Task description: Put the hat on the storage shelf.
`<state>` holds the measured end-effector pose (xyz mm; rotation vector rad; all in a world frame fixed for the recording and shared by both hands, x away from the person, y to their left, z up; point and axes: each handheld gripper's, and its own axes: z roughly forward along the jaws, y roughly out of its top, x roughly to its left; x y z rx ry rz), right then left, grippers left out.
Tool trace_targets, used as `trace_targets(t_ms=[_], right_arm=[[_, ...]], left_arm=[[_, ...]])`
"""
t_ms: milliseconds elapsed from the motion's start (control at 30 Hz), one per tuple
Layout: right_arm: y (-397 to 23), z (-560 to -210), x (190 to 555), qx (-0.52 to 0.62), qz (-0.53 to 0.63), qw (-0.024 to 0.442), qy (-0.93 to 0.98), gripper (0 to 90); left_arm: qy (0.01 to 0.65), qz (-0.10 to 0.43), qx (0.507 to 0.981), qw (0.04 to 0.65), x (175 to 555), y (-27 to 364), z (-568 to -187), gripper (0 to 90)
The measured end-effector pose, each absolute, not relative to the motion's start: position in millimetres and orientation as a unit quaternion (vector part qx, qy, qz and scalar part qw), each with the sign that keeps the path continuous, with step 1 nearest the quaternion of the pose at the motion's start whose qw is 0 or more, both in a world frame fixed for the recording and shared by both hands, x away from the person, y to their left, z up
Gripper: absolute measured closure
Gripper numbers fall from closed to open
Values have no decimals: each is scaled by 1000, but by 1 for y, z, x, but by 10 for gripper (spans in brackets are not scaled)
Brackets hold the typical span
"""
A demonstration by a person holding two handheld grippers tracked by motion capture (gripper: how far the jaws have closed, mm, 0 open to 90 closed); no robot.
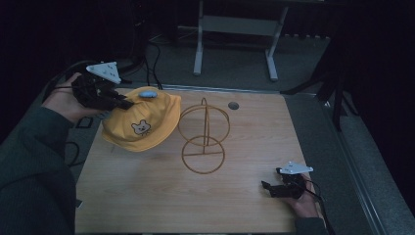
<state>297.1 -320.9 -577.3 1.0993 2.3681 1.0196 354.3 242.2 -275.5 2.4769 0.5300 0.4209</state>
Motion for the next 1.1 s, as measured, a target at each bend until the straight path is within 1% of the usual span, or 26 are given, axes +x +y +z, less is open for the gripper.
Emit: trace_targets(t_ms=[1100], right_arm=[[-321, -577, 297, 387, 358, 168, 833, 146]], left_arm=[[169, 164, 927, 291, 357, 220, -248, 835]])
